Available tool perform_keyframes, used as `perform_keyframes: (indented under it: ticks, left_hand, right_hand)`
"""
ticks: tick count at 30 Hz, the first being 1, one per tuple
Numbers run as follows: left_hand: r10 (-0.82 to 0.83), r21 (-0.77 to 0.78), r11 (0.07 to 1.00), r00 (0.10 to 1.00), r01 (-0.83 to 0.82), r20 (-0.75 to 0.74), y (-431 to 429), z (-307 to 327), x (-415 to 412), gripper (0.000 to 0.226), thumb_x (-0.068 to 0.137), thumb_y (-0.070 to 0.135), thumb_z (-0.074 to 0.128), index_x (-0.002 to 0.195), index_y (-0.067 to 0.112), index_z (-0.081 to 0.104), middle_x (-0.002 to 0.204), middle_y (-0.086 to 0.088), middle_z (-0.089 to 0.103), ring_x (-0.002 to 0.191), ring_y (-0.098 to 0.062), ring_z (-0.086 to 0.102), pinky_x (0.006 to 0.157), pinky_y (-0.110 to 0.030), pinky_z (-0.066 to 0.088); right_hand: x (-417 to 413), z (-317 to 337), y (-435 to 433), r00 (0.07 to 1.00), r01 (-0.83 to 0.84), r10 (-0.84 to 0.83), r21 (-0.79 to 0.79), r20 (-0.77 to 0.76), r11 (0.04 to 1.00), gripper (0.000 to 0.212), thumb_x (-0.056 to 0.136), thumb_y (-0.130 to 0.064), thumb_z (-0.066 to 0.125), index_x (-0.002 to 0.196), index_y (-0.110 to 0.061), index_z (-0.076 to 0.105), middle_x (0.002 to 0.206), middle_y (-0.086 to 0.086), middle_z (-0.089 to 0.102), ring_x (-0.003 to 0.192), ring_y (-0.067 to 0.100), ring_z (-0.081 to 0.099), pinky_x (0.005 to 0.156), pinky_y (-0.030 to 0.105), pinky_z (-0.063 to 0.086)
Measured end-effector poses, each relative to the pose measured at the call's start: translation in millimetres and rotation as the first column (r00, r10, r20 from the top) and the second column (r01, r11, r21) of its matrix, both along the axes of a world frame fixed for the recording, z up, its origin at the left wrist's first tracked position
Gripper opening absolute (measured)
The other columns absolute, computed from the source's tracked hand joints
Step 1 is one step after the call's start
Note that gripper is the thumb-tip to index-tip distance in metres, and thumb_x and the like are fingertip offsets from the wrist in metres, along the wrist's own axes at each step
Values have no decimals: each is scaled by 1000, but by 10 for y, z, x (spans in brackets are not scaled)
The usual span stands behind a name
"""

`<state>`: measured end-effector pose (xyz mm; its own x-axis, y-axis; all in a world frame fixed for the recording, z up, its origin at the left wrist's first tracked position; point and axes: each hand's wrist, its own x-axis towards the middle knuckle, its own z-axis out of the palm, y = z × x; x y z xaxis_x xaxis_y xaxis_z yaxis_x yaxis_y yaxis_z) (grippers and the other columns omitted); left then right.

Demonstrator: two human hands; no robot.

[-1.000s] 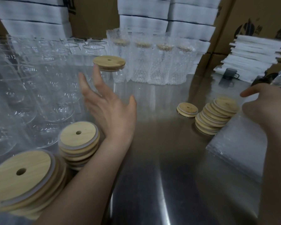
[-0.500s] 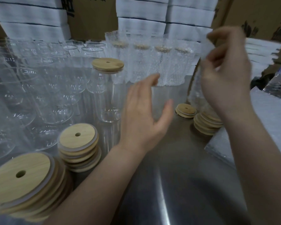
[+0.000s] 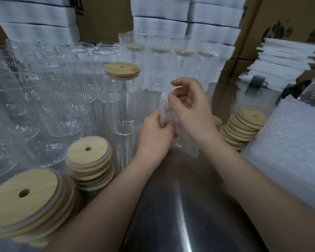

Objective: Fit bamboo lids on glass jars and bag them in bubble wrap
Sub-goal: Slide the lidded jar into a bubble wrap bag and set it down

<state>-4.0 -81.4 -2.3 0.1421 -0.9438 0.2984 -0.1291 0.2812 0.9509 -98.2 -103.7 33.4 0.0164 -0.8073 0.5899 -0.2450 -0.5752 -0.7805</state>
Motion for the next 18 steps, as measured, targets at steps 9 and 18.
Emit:
perform_keyframes:
  ticks: [9, 18]
  left_hand:
    - [6, 97, 995, 974, 16, -225, -12, 21, 23, 24, 89, -2, 60, 88, 21, 67, 67, 3, 69, 57, -12, 67, 45, -20, 46]
    - [70, 78, 995, 995, -65, -66, -50, -24, 15, 39, 83, -4, 57, 112, 22, 62, 74, -17, 69, 52, -21, 59, 48, -36, 49]
  right_hand:
    - [-150, -166, -43, 941, -240, 286, 241, -180, 940, 53, 81, -20, 78, 124, -35, 52, 124, -4, 60, 123, 7, 55, 108, 38, 44]
    - [-173, -204, -115, 953, -62, 124, 221, -277, 973, 58, 77, 2, 53, 122, -35, 56, 125, -7, 62, 124, 6, 54, 110, 37, 42]
